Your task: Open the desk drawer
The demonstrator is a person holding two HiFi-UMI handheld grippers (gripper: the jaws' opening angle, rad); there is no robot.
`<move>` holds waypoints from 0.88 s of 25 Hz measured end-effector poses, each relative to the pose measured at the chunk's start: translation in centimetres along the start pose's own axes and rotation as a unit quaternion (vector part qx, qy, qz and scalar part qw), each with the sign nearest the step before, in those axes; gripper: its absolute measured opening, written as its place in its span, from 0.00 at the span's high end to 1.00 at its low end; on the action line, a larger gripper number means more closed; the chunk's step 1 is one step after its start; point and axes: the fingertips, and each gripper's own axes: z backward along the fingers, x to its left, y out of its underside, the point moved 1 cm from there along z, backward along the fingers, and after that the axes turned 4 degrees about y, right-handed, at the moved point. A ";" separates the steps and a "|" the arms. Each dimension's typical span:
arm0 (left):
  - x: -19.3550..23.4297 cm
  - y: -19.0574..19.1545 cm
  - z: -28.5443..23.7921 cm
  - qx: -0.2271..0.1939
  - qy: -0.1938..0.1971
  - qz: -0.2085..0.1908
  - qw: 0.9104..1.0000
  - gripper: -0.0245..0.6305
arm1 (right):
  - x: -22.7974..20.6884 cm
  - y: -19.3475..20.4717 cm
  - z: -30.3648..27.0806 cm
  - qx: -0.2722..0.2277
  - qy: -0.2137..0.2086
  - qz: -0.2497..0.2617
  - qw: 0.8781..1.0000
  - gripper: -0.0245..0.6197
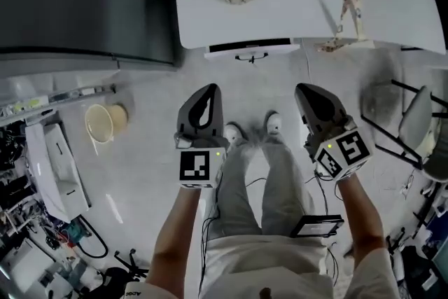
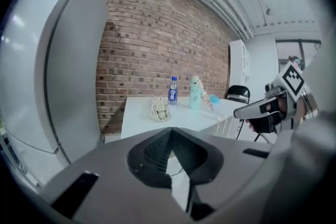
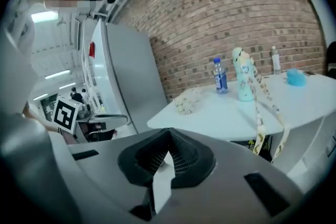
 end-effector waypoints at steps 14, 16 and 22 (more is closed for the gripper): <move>-0.2 -20.2 15.1 -0.091 -0.028 0.024 0.995 0.95 | 5.0 -22.6 17.5 -0.171 0.013 0.038 0.984 0.92; -1.3 -22.1 16.6 -0.111 -0.018 0.053 0.992 0.95 | 6.6 -23.5 19.0 -0.166 0.018 0.060 0.984 0.92; -4.3 -26.7 19.9 -0.145 -0.002 0.034 0.989 0.95 | 10.7 -24.8 21.8 -0.172 -0.010 0.037 0.984 0.92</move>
